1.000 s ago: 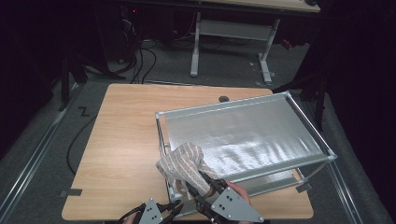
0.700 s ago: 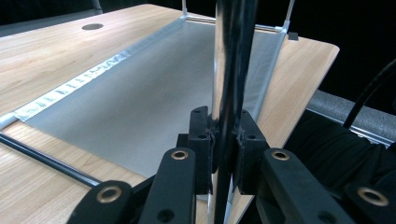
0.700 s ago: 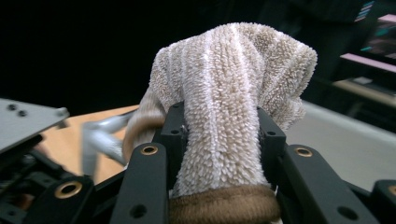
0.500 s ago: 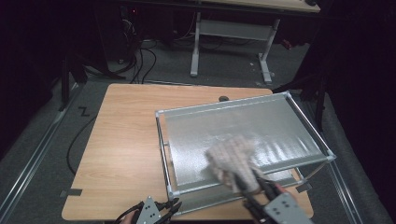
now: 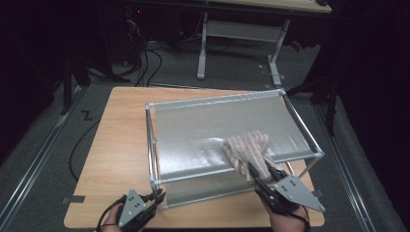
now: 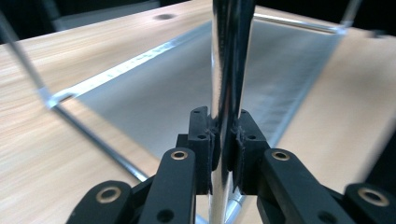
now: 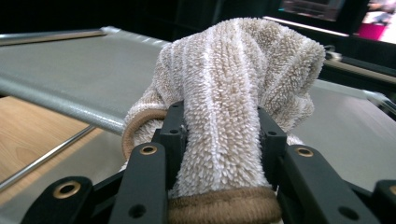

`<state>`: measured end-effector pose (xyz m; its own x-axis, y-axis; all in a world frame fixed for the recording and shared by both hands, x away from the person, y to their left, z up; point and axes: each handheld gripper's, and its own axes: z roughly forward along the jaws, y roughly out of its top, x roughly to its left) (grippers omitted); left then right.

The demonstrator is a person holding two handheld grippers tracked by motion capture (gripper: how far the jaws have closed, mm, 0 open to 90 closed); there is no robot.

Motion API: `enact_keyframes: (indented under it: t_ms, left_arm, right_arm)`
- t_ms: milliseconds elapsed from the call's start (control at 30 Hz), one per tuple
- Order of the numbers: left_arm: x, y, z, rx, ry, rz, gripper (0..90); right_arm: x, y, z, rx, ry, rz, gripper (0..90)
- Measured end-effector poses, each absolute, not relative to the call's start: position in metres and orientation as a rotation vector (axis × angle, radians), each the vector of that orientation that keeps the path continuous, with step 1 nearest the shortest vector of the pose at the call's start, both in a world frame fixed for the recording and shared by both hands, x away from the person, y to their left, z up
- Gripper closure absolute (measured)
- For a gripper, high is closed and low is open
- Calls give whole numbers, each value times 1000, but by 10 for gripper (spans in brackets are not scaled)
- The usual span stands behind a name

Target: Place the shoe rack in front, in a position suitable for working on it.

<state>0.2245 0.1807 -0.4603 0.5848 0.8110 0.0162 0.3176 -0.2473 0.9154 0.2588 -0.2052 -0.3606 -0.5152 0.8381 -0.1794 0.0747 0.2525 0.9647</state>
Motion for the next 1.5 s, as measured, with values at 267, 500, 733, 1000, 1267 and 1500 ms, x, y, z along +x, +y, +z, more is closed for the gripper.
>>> enact_keyframes:
  t_ms: [267,500,733,1000,1267,1500]
  left_arm:
    - [263,231,-461,1761,1054,682,802]
    - [265,239,-463,1715,1082,695,799]
    - [261,247,-464,1686,1105,711,797]
    - [261,252,-464,1673,1126,739,799]
    - [270,269,-466,1650,1149,752,798]
    - [266,283,-467,1629,1187,787,796]
  right_arm:
    - [308,-143,-355,776,1882,1297,641]
    - [319,-138,-346,744,1940,1306,647]
    - [262,-194,-338,686,1862,1412,647]
    - [247,-226,-423,828,2060,1284,648]
    - [266,-225,-477,903,2294,1102,609]
    - [270,-230,-486,994,2346,1072,397]
